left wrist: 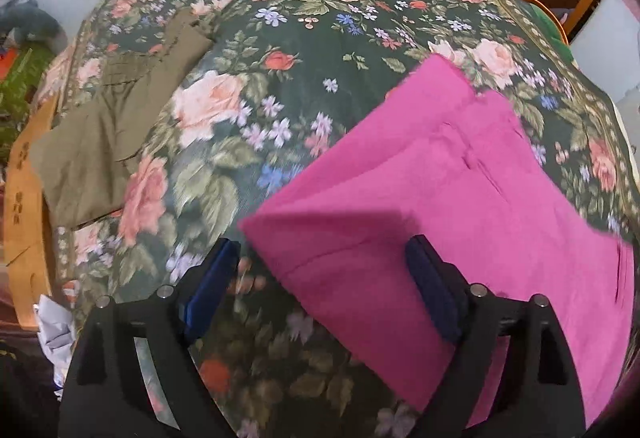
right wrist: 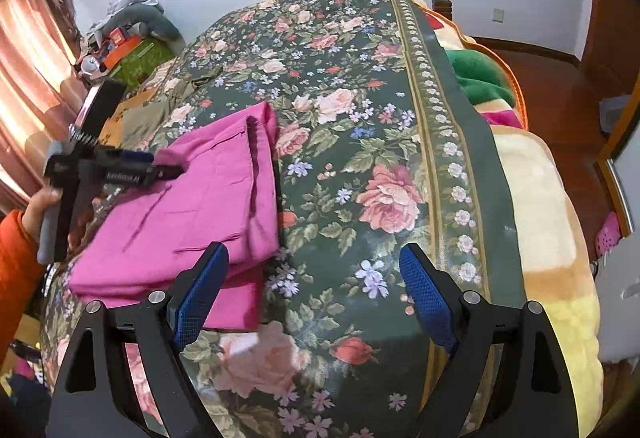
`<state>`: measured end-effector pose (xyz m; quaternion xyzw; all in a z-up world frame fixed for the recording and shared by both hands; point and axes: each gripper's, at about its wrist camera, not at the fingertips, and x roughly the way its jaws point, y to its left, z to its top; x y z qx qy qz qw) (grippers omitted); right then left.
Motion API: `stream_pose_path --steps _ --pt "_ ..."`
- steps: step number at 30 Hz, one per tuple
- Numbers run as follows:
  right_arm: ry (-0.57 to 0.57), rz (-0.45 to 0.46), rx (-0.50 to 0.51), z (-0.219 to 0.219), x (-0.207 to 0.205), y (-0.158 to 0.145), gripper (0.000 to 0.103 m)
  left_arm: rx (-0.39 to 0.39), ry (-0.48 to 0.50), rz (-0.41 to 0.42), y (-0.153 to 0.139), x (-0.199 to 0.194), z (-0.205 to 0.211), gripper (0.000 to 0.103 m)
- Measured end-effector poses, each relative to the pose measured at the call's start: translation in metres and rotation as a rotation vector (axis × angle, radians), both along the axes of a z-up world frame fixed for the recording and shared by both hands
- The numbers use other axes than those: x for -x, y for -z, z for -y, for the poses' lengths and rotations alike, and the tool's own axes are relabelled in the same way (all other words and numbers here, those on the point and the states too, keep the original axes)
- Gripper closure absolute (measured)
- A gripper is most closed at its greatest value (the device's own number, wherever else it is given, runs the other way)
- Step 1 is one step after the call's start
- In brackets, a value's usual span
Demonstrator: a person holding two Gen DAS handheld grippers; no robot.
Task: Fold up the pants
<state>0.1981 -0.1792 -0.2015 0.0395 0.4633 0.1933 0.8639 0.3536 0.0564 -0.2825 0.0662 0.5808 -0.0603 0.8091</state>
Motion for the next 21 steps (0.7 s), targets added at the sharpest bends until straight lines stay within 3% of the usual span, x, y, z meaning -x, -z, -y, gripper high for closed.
stream_pose_path --steps 6,10,15,21 --pt "-0.034 0.009 -0.021 -0.013 0.002 -0.004 0.018 -0.061 0.001 0.040 -0.017 0.037 -0.003 0.015" --pt "-0.063 0.006 -0.025 -0.024 0.006 -0.004 0.018 0.007 -0.036 0.033 -0.025 0.060 -0.012 0.015" --pt "-0.097 -0.004 -0.022 -0.036 0.013 -0.002 0.018 0.032 -0.064 0.062 -0.034 0.086 -0.014 0.015" --pt "-0.106 -0.046 -0.038 -0.041 0.017 0.005 0.018 0.155 -0.090 0.051 -0.043 0.110 -0.021 0.015"
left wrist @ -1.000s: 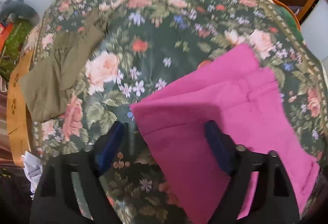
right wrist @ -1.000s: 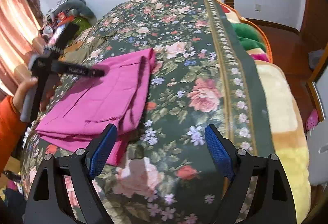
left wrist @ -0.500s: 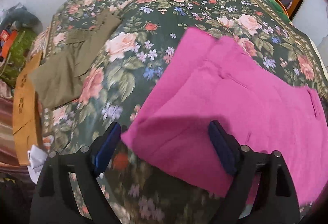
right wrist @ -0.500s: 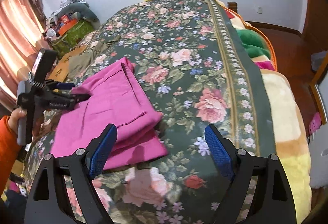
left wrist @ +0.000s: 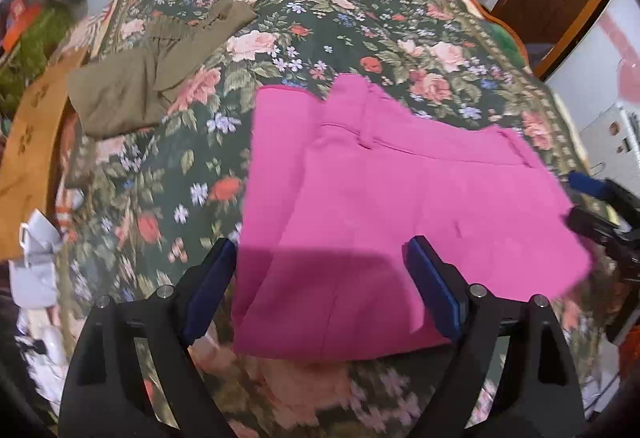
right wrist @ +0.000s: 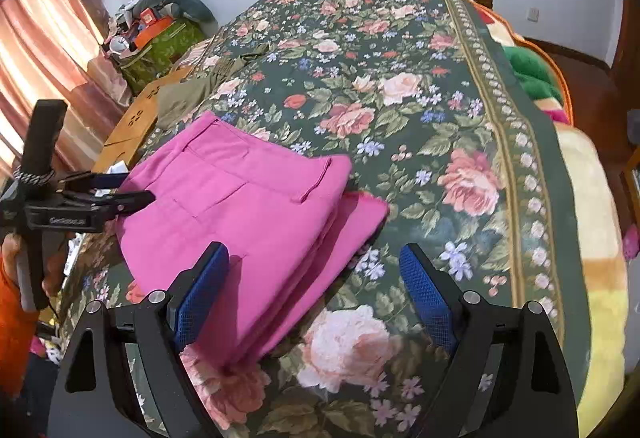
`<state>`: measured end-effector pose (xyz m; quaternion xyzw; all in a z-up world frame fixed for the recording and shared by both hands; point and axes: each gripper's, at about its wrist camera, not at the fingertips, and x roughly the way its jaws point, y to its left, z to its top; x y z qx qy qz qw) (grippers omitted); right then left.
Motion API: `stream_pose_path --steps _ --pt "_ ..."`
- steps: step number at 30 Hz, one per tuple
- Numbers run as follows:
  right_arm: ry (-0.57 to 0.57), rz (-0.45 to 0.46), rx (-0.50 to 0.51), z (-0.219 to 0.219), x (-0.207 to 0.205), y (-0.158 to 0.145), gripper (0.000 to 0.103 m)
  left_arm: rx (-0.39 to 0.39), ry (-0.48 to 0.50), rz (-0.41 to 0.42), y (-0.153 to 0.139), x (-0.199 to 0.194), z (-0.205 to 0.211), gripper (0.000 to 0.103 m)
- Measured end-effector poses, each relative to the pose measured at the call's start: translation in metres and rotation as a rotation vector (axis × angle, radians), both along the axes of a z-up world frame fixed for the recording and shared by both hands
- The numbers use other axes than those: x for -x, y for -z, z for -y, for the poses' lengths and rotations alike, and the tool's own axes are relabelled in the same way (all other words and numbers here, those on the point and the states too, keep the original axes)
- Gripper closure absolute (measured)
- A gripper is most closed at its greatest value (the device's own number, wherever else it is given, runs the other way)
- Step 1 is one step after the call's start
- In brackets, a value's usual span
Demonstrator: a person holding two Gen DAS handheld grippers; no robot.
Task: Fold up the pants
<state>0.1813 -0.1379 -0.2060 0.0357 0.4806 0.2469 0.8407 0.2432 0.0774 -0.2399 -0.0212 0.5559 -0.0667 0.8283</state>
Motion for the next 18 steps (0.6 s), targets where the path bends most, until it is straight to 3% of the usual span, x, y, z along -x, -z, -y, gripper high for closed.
stream_pose_path --steps 6,9,14,18 --pt "-0.009 -0.021 -0.023 -0.003 0.006 0.002 0.019 0.073 -0.026 0.031 -0.011 0.019 -0.009 0.016" --pt "-0.029 -0.018 -0.022 -0.007 0.011 0.002 0.031 0.090 -0.041 0.068 -0.020 0.029 -0.016 0.018" --pt "-0.015 -0.046 -0.075 -0.006 0.017 0.005 0.045 0.041 -0.062 0.143 -0.036 0.041 -0.029 0.021" --pt "0.012 -0.083 -0.134 -0.002 0.020 0.007 0.053 -0.017 -0.079 0.119 -0.024 0.039 -0.038 0.027"
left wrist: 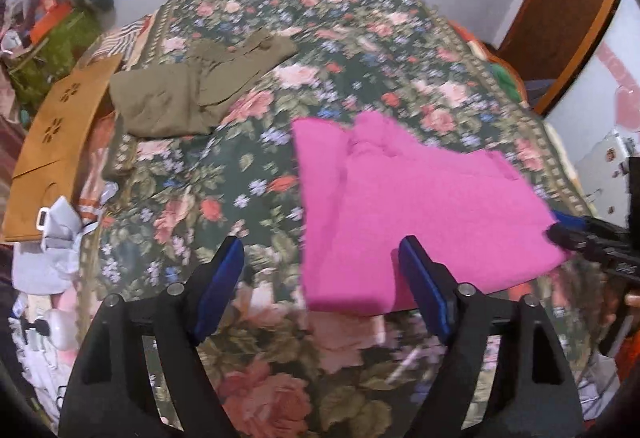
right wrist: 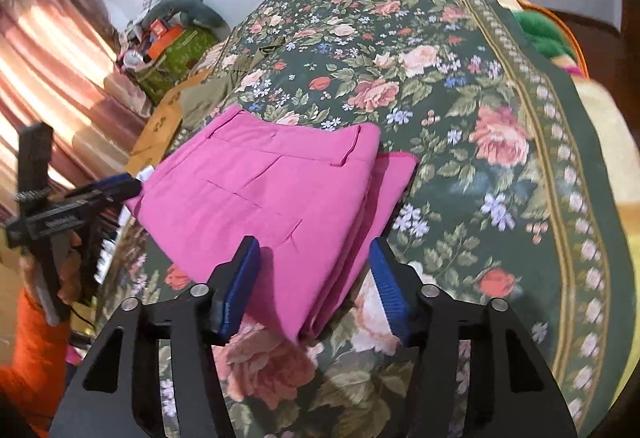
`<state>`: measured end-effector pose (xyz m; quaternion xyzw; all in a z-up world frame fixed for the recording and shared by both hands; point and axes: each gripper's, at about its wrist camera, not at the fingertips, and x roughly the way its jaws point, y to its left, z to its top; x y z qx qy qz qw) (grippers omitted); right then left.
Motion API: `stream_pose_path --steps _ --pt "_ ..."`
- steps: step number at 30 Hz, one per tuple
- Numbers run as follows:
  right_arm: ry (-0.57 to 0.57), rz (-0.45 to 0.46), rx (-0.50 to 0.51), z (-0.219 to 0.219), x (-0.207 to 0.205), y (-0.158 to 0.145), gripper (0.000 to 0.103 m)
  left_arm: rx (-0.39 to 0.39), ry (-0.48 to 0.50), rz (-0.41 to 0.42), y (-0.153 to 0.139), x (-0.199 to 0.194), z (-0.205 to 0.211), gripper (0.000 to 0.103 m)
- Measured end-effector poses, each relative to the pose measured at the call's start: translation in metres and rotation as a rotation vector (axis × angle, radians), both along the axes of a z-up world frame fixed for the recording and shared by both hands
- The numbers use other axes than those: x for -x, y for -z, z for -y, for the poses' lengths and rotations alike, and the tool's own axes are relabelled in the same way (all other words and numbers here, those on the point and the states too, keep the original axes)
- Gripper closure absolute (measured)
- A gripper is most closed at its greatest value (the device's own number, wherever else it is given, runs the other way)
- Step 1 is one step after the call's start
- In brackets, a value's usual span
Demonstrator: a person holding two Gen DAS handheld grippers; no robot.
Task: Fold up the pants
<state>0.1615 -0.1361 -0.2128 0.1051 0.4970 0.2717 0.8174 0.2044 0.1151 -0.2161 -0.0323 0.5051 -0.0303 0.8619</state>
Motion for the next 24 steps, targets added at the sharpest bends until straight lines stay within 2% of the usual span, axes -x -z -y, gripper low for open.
stream_pose_path --steps 4,8,10,12,13,15,18,21,24 --pt "-0.012 -0.014 -0.006 -0.001 0.005 0.005 0.057 -0.011 -0.040 -0.040 0.022 0.003 -0.010 0.027" --pt "-0.027 -0.013 0.008 -0.003 0.006 0.013 0.059 0.042 -0.069 -0.031 0.032 0.013 -0.019 0.027" --pt "-0.035 -0.006 0.013 -0.005 0.006 0.011 0.065 0.056 -0.068 -0.019 0.033 0.017 -0.020 0.033" --pt "-0.042 0.023 0.054 -0.008 0.008 0.009 0.077 0.073 -0.048 -0.016 0.033 0.018 -0.018 0.048" --pt "-0.050 0.039 0.079 -0.010 0.009 0.008 0.079 0.076 -0.036 -0.017 0.032 0.018 -0.016 0.052" --pt "-0.062 0.054 0.107 -0.012 0.011 0.007 0.082 0.042 -0.018 -0.015 0.031 0.018 -0.009 0.060" --pt "-0.064 0.065 0.142 -0.012 0.012 0.008 0.085 -0.036 -0.011 -0.012 0.031 0.018 -0.004 0.061" --pt "-0.063 0.062 0.167 -0.008 0.012 0.008 0.084 -0.024 -0.019 -0.026 0.028 0.016 -0.010 0.061" --pt "-0.037 0.026 0.130 0.003 0.006 0.006 0.081 -0.054 -0.030 -0.015 0.019 0.013 -0.014 0.061"
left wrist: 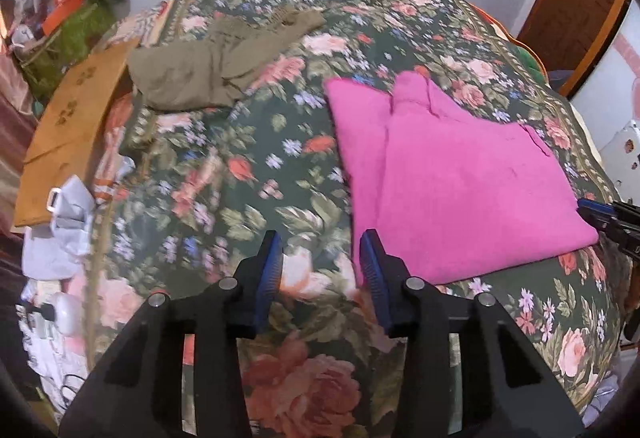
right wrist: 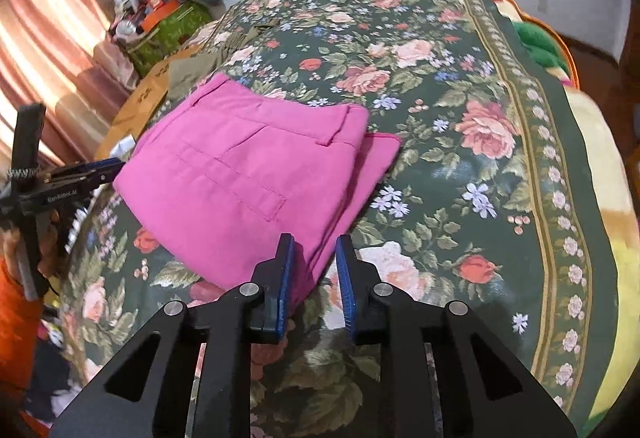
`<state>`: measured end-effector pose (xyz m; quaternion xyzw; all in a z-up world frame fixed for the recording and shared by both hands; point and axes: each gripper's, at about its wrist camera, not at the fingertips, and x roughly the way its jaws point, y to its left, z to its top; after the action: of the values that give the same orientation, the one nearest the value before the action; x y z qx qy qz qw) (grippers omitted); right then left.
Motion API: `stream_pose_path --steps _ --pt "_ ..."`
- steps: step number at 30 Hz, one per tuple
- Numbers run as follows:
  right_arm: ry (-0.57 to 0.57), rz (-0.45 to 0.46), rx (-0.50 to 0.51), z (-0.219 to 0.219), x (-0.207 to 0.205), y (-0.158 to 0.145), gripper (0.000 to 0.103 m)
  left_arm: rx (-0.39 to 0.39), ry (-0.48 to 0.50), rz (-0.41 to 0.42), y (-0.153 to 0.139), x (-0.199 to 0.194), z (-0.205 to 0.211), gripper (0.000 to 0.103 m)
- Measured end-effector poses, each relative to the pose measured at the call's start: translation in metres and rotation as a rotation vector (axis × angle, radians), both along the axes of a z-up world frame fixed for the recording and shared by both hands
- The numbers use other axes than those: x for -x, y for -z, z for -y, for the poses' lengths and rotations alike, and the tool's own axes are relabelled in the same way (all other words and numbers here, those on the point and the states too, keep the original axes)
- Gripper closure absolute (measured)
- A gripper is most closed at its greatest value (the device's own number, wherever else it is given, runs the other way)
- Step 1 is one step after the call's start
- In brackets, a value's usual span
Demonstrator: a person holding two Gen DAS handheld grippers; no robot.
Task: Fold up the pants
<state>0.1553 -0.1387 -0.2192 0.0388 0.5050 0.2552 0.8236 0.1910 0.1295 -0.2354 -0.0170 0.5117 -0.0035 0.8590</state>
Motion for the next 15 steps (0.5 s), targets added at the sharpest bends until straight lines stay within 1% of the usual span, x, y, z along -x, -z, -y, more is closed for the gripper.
stream_pose_path --steps 1,3,4,6,7,8,9,11,13,15 --pt "0.015 -0.010 -0.009 0.004 -0.003 -0.001 0.079 -0.009 0.001 0.012 -0.006 -0.002 -0.001 0.061" --pt "0.040 -0.015 -0.017 0.009 -0.008 -0.005 0.071 -0.018 0.005 0.027 -0.015 -0.006 -0.002 0.061" --pt "0.049 -0.012 -0.019 0.011 -0.011 -0.007 0.069 -0.024 0.007 0.038 -0.020 -0.009 -0.002 0.060" --pt "0.060 0.007 -0.016 0.012 -0.018 -0.013 0.059 -0.030 0.015 0.055 -0.029 -0.018 0.001 0.053" --pt "0.064 0.019 -0.013 0.012 -0.021 -0.015 0.058 -0.031 0.020 0.064 -0.032 -0.022 0.002 0.051" --pt "0.068 0.034 -0.010 0.012 -0.025 -0.019 0.055 -0.030 0.027 0.074 -0.036 -0.028 0.005 0.046" --pt "0.068 0.041 -0.008 0.011 -0.029 -0.020 0.054 -0.028 0.034 0.083 -0.039 -0.033 0.008 0.041" --pt "0.063 0.053 -0.008 0.009 -0.038 -0.022 0.052 -0.019 0.064 0.095 -0.043 -0.046 0.018 0.038" --pt "0.056 0.057 -0.002 0.006 -0.048 -0.022 0.052 -0.016 0.096 0.095 -0.043 -0.059 0.027 0.037" --pt "0.046 0.050 0.002 0.002 -0.060 -0.019 0.052 -0.020 0.115 0.078 -0.038 -0.077 0.037 0.037"
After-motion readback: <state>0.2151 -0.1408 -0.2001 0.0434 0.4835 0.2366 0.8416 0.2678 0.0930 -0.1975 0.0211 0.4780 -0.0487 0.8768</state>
